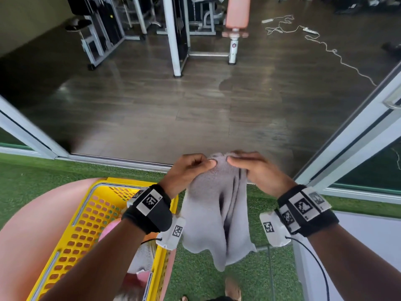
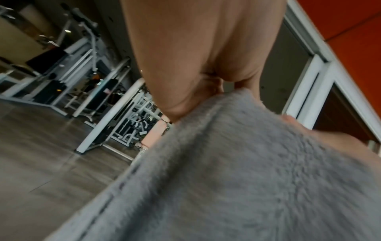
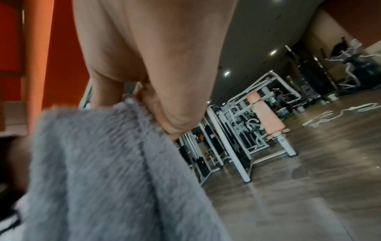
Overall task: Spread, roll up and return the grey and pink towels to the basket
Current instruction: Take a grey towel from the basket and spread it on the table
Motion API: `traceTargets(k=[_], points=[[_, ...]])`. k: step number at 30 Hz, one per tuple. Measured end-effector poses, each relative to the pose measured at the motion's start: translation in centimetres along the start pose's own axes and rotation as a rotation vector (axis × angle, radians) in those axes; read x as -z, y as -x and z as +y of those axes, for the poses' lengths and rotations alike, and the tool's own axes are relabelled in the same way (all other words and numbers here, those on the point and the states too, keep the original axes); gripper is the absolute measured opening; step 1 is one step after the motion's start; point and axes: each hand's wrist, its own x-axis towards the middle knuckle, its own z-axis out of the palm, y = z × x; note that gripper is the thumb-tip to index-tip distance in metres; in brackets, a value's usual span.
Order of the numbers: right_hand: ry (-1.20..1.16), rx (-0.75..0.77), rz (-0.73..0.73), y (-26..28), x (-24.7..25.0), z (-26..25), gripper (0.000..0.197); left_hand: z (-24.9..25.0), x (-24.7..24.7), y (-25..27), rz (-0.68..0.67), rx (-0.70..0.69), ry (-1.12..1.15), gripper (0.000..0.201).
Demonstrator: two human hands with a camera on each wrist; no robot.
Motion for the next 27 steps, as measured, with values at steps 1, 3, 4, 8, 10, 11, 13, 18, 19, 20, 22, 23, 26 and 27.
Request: traceTargets(k=[1, 3, 4, 8, 10, 11, 13, 18, 19, 20, 22, 23, 26, 27], points=[[0.021, -0.034, -0.040, 0.2, -1.0, 0.6, 0.044, 0.3, 0.2, -0.3, 0.018, -0.010, 0.002, 0.030], [0.171, -0.064, -0.126, 0.6, -2.1, 0.9, 0.060, 0.9, 0.3, -0.6, 0.003, -0.026, -0.028, 0.028], [0.239, -0.039, -0.114, 0.7, -1.8, 0.6, 0.059, 0.9, 0.2, -0.5, -0.036, -0.030, -0.048, 0.027], [-0.047, -0.004, 0.035, 0.7, 1.1, -1.2, 0.041, 0.1, 0.3, 0.4, -0.102, 0.062, 0.038, 0.030], [-0.012, -0.012, 0.034, 0.7, 1.1, -1.2, 0.049, 0.4, 0.9, 0.4, -0.052, 0.062, 0.042, 0.030], [0.056, -0.019, -0.028, 0.8, 0.5, -0.7, 0.052, 0.7, 1.0, 0.2, -0.032, 0.037, 0.041, 0.031], [0.232, -0.039, -0.156, 1.0, -1.0, -0.1, 0.054, 1.6, 0.8, -0.2, -0.032, -0.014, 0.026, 0.033], [-0.111, 0.089, 0.117, 0.6, 0.3, -1.6, 0.031, 1.5, -0.1, -0.1, -0.122, 0.045, 0.062, 0.030], [-0.180, 0.089, 0.155, 0.4, 0.5, -1.5, 0.032, 1.4, 0.0, 0.0, -0.101, 0.058, 0.093, 0.027], [-0.180, 0.078, 0.157, 0.4, 0.3, -1.5, 0.034, 1.5, 0.2, 0.0, -0.072, 0.055, 0.118, 0.026], [-0.033, 0.044, 0.046, 0.3, -1.0, -0.4, 0.038, 1.7, 0.4, -0.4, -0.033, 0.032, 0.117, 0.029], [0.068, 0.029, -0.009, 0.5, -1.6, 0.0, 0.040, 1.9, 0.5, -0.5, -0.040, 0.015, 0.087, 0.030], [0.121, 0.102, 0.087, 0.7, -1.3, -0.3, 0.041, 1.8, 0.2, -0.5, -0.095, 0.005, 0.004, 0.029], [0.016, 0.140, 0.161, 0.7, -0.7, -0.6, 0.038, 1.5, 0.1, -0.4, -0.098, 0.022, 0.013, 0.029]])
